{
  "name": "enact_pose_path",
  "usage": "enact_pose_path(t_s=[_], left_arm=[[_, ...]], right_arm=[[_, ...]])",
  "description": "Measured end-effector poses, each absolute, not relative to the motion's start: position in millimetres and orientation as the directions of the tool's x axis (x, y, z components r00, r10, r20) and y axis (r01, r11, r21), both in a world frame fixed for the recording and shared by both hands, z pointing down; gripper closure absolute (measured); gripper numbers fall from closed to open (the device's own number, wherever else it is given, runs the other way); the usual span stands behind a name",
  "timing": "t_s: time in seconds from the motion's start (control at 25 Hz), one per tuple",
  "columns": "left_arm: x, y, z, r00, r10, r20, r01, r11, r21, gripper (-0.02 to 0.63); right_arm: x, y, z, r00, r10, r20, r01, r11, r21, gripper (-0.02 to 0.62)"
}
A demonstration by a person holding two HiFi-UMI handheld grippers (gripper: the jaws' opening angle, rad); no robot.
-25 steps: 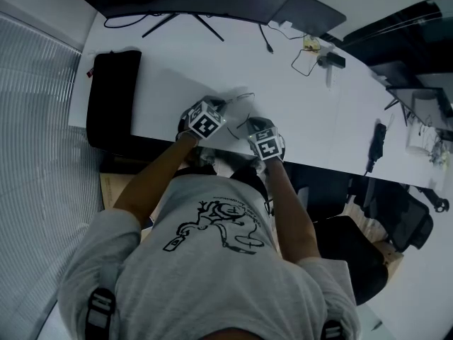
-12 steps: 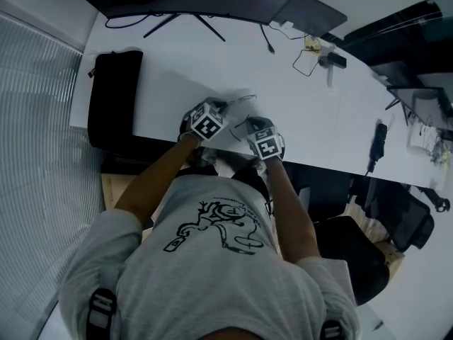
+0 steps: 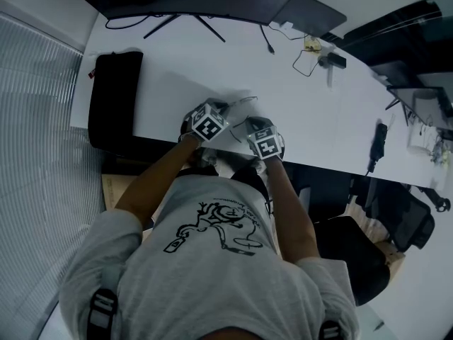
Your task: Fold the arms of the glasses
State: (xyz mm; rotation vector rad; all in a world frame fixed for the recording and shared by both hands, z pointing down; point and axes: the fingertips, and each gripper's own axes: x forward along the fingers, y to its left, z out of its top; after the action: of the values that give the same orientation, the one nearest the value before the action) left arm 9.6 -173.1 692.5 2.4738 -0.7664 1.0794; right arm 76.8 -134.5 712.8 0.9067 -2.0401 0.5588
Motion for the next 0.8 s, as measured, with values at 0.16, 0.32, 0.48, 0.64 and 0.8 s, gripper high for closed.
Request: enact_pose_path(t_s=[0.16, 0.32, 0.48, 0.64, 0.8], left_arm=[[10.7, -172.3, 692.2, 0.567, -0.341, 0.750, -0.593, -0.801, 0.084, 0.572], [11.8, -170.7, 692.6, 0.569, -0.337, 0.750, -0.590, -0.802, 0.087, 0.571], [12.1, -170.0, 692.2, 0.570, -0.337, 0.750, -0.587, -0.805, 0.084, 0.571], [13.6, -167.7, 691.7, 0.574, -0.332, 0.748, -0.582, -0.808, 0.088, 0.572], [16.4, -165.1, 691.7, 0.578, -0.325, 0.749, -0.573, -0.815, 0.089, 0.572]], right_arm=[[74.3, -135.4, 712.2, -0.414, -0.399, 0.818, -0.761, 0.645, -0.070, 0.578], [72.9, -137.1, 710.8, -0.414, -0.401, 0.817, -0.760, 0.647, -0.067, 0.578], [71.2, -140.3, 708.4, -0.416, -0.403, 0.815, -0.757, 0.651, -0.064, 0.578], [69.6, -142.4, 707.4, -0.417, -0.402, 0.815, -0.754, 0.654, -0.063, 0.578], [69.9, -144.5, 707.1, -0.414, -0.404, 0.816, -0.754, 0.654, -0.058, 0.578]])
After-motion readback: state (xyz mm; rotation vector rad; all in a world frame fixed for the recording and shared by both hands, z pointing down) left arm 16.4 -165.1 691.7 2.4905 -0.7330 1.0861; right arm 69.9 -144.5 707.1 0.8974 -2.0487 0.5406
